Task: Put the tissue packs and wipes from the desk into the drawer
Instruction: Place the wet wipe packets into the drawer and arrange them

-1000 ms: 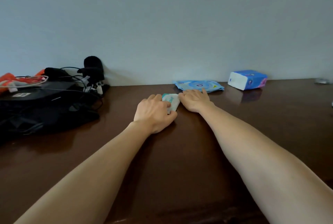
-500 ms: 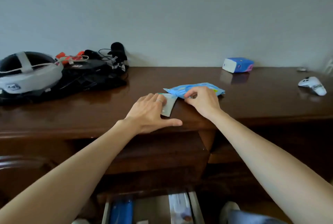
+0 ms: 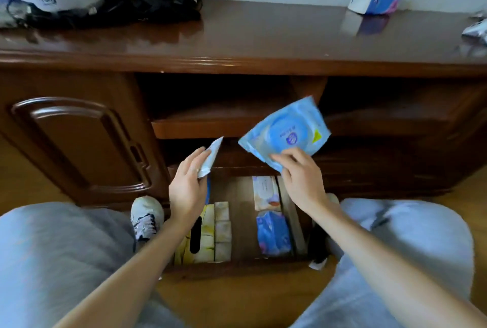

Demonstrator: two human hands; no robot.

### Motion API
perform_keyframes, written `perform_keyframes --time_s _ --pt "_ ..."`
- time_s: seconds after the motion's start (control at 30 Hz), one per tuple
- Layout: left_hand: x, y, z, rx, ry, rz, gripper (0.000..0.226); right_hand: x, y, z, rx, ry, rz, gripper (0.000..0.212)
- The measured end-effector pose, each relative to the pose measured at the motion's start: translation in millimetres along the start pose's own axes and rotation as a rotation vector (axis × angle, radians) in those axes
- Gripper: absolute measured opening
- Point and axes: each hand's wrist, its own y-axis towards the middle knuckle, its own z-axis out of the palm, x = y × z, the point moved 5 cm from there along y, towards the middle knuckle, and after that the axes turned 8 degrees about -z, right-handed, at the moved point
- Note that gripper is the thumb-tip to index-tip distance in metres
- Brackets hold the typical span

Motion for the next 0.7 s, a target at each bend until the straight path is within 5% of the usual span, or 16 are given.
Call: perform_keyframes --time_s 0.3,0.5,0.63,0.7 --pt "54 -40 58 0.458 -0.308 -0.332 0.055 6 -34 72 0.109 0.178 0.138 0.035" --pt "67 -61 86 0.351 -0.972 -1.089 0.029 20 -45 90 0.085 0.365 0.239 0.031" --pt "73 -67 96 0.466 -1.075 -1.217 0.075 35 -52 98 0.183 0.543 0.155 0.029" --pt "70 -67 98 0.476 -0.999 -1.249 0.069 38 -57 100 0.198 0.591 0.144 0.031"
